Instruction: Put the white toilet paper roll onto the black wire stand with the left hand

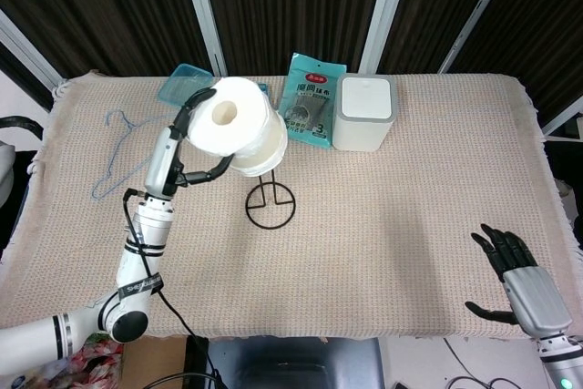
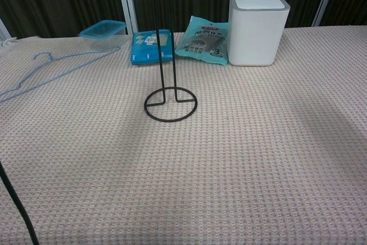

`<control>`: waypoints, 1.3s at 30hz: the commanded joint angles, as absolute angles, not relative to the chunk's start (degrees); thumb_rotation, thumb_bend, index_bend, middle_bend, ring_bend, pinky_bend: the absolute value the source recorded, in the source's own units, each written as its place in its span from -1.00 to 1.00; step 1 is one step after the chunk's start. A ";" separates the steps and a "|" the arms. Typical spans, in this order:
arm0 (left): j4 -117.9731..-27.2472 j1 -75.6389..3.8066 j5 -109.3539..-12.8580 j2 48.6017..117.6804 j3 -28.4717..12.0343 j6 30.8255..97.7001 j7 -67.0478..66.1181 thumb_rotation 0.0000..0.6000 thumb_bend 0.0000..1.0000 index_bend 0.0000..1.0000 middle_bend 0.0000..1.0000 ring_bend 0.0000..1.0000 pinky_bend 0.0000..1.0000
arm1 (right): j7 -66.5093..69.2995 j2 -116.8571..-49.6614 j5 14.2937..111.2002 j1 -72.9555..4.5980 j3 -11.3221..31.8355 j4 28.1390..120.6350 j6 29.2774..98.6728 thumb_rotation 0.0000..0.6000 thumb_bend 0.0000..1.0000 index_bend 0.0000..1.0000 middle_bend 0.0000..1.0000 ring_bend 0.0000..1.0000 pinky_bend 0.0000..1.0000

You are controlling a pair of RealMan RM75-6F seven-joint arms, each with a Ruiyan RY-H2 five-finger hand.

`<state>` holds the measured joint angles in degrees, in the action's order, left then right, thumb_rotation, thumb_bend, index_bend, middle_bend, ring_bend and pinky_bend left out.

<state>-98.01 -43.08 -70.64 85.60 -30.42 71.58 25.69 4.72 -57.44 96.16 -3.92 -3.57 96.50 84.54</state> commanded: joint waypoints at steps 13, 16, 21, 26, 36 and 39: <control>-92.48 -46.57 -67.05 90.05 -29.43 68.84 22.39 1.00 -0.11 -0.13 -0.13 -0.04 0.46 | 5.13 -57.18 95.30 -3.99 -3.08 96.55 84.23 1.00 -0.73 -1.00 -1.00 -1.00 -1.00; -92.57 -46.70 -67.10 89.97 -28.89 68.39 21.50 1.00 -0.11 -0.13 -0.13 -0.05 0.46 | 5.12 -57.20 95.47 -4.02 -3.14 96.58 84.13 1.00 -0.73 -1.00 -1.00 -1.00 -1.00; -91.88 -47.28 -66.47 90.31 -27.92 67.35 18.95 1.00 -0.11 -0.15 -0.16 -0.05 0.45 | 5.31 -57.12 95.67 -3.96 -3.20 96.60 84.24 1.00 -0.73 -1.00 -1.00 -1.00 -1.00; -91.90 -47.21 -65.84 90.22 -27.44 66.45 18.56 1.00 -0.13 -0.20 -0.21 -0.11 0.40 | 5.68 -56.98 95.65 -3.89 -3.11 96.52 84.46 1.00 -0.73 -1.00 -1.00 -1.00 -1.00; -93.66 -46.74 -65.81 88.98 -26.86 65.44 18.17 1.00 -0.26 -1.00 -1.00 -1.00 -0.75 | 5.72 -56.80 95.99 -3.68 -3.25 96.69 84.74 1.00 -0.73 -1.00 -1.00 -1.00 -1.00; -94.57 -46.40 -66.52 88.81 -26.59 66.31 17.48 1.00 -0.27 -1.00 -1.00 -1.00 -0.80 | 5.80 -56.70 96.13 -3.55 -3.28 96.73 84.99 1.00 -0.73 -1.00 -1.00 -1.00 -1.00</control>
<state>-94.30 -46.54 -66.28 88.87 -26.70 66.12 17.74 5.79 -56.71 96.12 -3.56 -3.27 96.72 84.97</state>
